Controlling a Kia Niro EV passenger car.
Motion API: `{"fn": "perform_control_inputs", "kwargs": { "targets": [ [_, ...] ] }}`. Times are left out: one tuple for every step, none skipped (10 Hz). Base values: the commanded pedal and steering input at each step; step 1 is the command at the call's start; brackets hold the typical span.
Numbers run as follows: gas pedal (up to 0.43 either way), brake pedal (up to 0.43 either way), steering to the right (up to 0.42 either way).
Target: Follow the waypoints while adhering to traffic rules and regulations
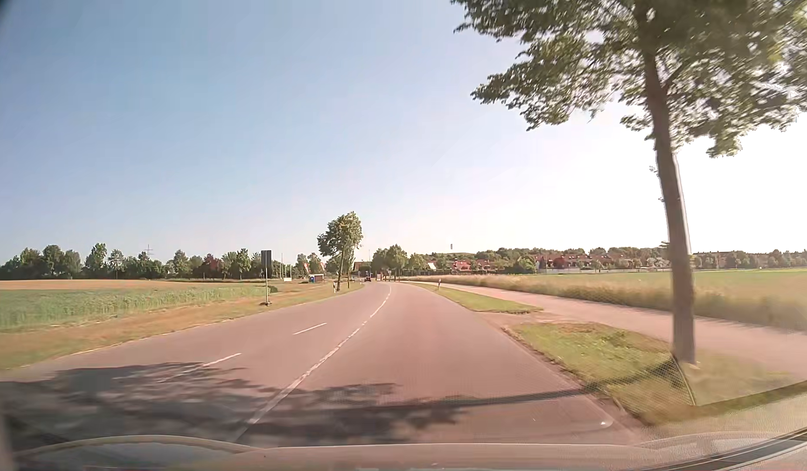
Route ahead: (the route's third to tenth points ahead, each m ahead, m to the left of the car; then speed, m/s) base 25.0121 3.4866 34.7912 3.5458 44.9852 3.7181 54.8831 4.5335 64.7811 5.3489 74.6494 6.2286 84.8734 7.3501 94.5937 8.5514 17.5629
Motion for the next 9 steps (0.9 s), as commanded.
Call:
{"fn": "perform_control_inputs", "kwargs": {
  "targets": [
    [0.177, 0.012, -0.018],
    [0.177, 0.012, -0.018],
    [0.177, 0.012, -0.018],
    [0.177, 0.012, -0.016],
    [0.177, 0.012, -0.015],
    [0.177, 0.012, -0.011],
    [0.177, 0.012, -0.009],
    [0.177, 0.012, -0.007],
    [0.177, 0.012, -0.007]
  ]
}}
